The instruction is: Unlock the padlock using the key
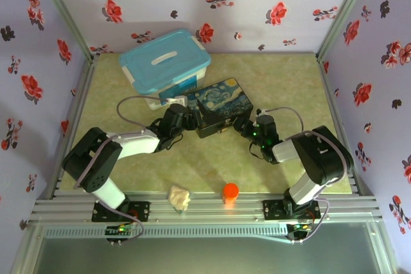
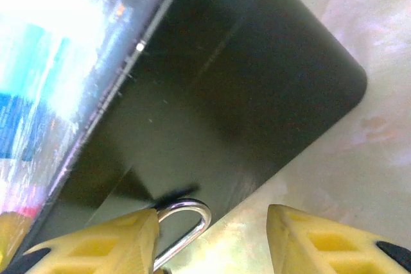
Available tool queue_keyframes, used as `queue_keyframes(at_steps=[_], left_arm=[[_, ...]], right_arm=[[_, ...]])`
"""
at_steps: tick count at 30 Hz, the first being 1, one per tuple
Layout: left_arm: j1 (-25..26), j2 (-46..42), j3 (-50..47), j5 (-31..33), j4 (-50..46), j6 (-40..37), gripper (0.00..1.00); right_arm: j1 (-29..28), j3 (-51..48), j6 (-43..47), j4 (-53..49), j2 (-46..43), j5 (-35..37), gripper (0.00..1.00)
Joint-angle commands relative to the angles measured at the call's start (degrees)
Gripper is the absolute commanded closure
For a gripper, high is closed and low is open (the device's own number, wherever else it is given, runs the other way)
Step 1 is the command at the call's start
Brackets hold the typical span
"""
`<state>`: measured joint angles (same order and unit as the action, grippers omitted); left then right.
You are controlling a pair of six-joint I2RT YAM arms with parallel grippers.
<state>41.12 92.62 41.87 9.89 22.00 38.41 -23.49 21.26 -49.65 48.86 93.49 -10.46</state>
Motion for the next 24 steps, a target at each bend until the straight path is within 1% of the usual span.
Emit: queue_keyframes(at_steps=[1, 7, 10, 13, 15, 17, 20, 23, 24], left_arm=[[-0.78, 3.60, -2.93, 1.71, -15.83, -3.15, 0.46], [-0.69, 4.24, -2.67, 1.65, -16.00, -3.17, 0.46], [-0.69, 4.24, -2.58, 1.72, -16.24, -3.27, 0.46], [-0.69, 4.38, -2.42, 1.68, -16.33, -3.27, 0.46], [-0.69, 4.41, -2.49, 1.69, -16.33, -3.02, 0.46], [-0.69, 4.50, -2.49, 1.62, -16.20, -2.99, 0.46], [-0.69, 4.83, -2.21, 1.60, -16.26, -3.16, 0.46], [-0.67, 5.02, -1.94, 1.61, -16.53, -3.25, 0.46], [-0.67, 5.03, -1.94, 1.62, -16.48, -3.16, 0.46]], right_arm=[[0.37, 0.03, -2.36, 9.83, 2.22, -4.18, 0.54], [0.54, -0.68, -5.91, 21.15, 7.77, -5.00, 0.57], [0.55, -0.17, -7.19, 22.49, 10.10, -4.90, 0.62], [0.05, -0.47, -6.60, 16.62, 10.57, -1.50, 0.67], [-0.44, -0.78, -5.31, 12.38, 10.14, 0.66, 0.67], [-1.13, 0.06, -3.15, 5.42, 9.12, 2.27, 0.67], [-4.13, 3.62, 2.47, -7.56, 7.21, 5.10, 0.66], [-8.64, 5.94, 8.32, -16.64, 4.28, 10.43, 0.66], [-9.18, 6.55, 9.23, -18.94, 3.71, 11.11, 0.67]])
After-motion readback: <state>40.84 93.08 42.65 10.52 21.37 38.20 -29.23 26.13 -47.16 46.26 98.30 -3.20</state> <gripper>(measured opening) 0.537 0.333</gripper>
